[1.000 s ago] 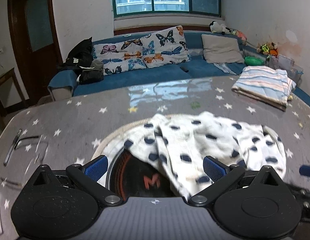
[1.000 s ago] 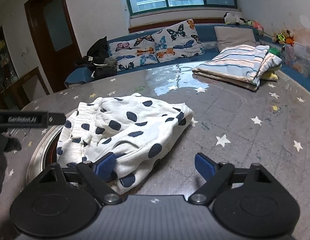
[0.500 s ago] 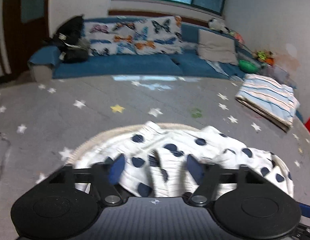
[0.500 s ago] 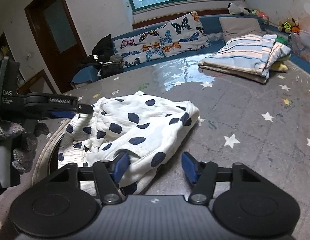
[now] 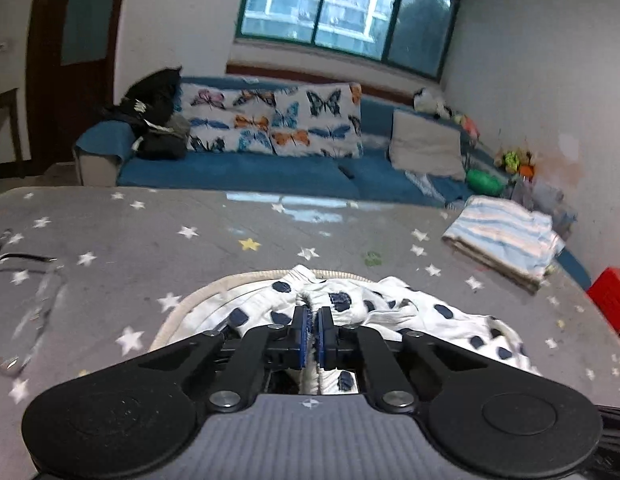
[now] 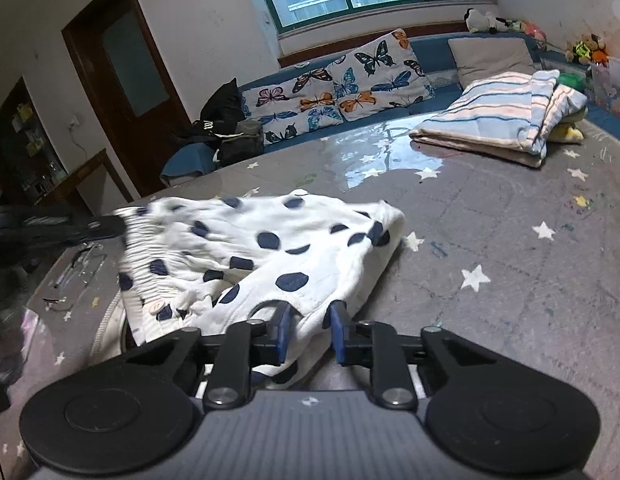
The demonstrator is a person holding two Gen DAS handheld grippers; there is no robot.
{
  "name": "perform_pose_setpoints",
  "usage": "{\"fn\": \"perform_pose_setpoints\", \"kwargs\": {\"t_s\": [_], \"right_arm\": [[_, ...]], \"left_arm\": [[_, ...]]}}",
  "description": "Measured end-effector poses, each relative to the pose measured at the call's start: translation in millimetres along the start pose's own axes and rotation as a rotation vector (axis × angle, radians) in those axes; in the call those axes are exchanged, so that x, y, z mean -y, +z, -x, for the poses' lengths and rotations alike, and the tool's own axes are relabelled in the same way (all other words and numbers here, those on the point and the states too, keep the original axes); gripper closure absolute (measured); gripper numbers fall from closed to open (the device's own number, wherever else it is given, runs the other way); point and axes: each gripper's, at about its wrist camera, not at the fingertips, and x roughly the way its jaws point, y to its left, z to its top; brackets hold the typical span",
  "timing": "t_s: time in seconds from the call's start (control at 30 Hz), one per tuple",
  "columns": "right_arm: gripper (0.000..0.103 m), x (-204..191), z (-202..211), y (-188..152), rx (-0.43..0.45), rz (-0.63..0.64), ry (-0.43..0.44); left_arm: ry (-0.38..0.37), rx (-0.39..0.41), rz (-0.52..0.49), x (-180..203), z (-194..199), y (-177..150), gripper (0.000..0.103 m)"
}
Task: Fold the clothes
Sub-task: 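Lift the garment with both grippers and pull it up off the hob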
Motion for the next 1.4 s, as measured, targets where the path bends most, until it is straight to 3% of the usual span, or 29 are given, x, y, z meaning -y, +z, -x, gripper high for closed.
{"fn": "perform_pose_setpoints", "kwargs": {"t_s": [0.2, 0.4, 0.53, 0.6, 0.67, 0.87, 0.97, 1.0, 1.1, 1.17, 1.27, 1.33, 1.4], "right_arm": [[0.099, 0, 18, -6, 0.02, -0.058, 0.066], [0.1, -3, 55, -11, 0.049, -0.067, 0.138], [0.093, -14, 57, -22, -0.011, 0.001, 0.151], [0.083, -23, 51, -30, -0.041, 0.034, 0.164], [0.074, -33, 43, -36, -0.064, 0.048, 0.184], [0.07, -59, 20, -47, -0.117, 0.114, 0.184], [0.07, -63, 11, -49, -0.145, 0.118, 0.188], [0.07, -63, 9, -51, -0.155, 0.122, 0.186], [0.071, -64, 4, -55, -0.173, 0.129, 0.18], [0.086, -63, 4, -56, -0.178, 0.117, 0.186], [0.094, -62, 9, -55, -0.166, 0.119, 0.192], [0.096, -63, 16, -53, -0.154, 0.128, 0.201], [0.097, -65, 27, -51, -0.138, 0.14, 0.22]], "left_arm": [[0.023, 0.03, 0.074, -16, 70, -31, 0.098], [0.008, 0.001, 0.175, -34, 126, -63, 0.1], [0.011, -0.008, 0.189, -37, 161, -88, 0.103], [0.023, -0.017, 0.181, -37, 171, -100, 0.103], [0.02, -0.039, 0.178, -39, 172, -109, 0.103], [0.093, -0.04, 0.129, -47, 154, -107, 0.097], [0.127, -0.034, 0.099, -50, 130, -102, 0.08], [0.137, -0.034, 0.09, -52, 121, -100, 0.067], [0.141, -0.067, 0.075, -57, 94, -98, 0.062], [0.141, -0.094, 0.066, -60, 75, -97, 0.062], [0.097, -0.126, 0.07, -62, 62, -97, 0.068], [0.072, -0.138, 0.073, -62, 61, -98, 0.092], [0.048, -0.138, 0.068, -59, 67, -98, 0.095]]}}
